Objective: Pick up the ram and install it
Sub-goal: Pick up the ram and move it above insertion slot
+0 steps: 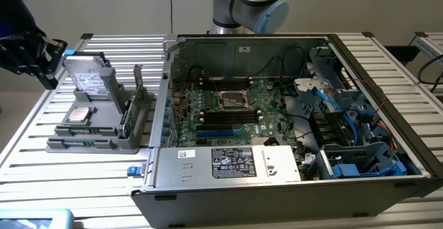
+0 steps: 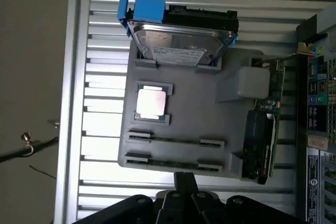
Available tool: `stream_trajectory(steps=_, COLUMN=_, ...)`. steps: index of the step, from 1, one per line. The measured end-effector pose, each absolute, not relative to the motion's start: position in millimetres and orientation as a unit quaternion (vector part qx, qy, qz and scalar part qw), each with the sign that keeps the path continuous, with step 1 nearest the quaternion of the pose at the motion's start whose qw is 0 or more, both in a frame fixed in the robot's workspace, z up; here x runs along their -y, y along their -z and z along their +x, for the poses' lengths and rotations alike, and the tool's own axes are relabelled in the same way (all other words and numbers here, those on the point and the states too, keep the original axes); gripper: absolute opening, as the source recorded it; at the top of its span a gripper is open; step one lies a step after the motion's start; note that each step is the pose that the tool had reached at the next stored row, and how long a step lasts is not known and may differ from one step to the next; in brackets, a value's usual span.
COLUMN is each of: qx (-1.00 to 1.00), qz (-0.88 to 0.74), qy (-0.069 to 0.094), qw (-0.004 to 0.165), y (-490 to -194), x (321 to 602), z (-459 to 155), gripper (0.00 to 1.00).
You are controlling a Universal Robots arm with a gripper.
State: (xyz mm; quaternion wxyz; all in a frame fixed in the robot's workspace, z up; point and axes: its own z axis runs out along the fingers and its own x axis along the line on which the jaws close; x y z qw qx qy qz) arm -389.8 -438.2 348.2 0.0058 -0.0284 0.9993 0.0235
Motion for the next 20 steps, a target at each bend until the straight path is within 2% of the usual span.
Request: stream_trajectory(steps=20, qx=-0.978, qz=-0.209, qy=-0.024, qw=0.001, y=-346.3, x=438.2, z=-389.7, gripper=0.11)
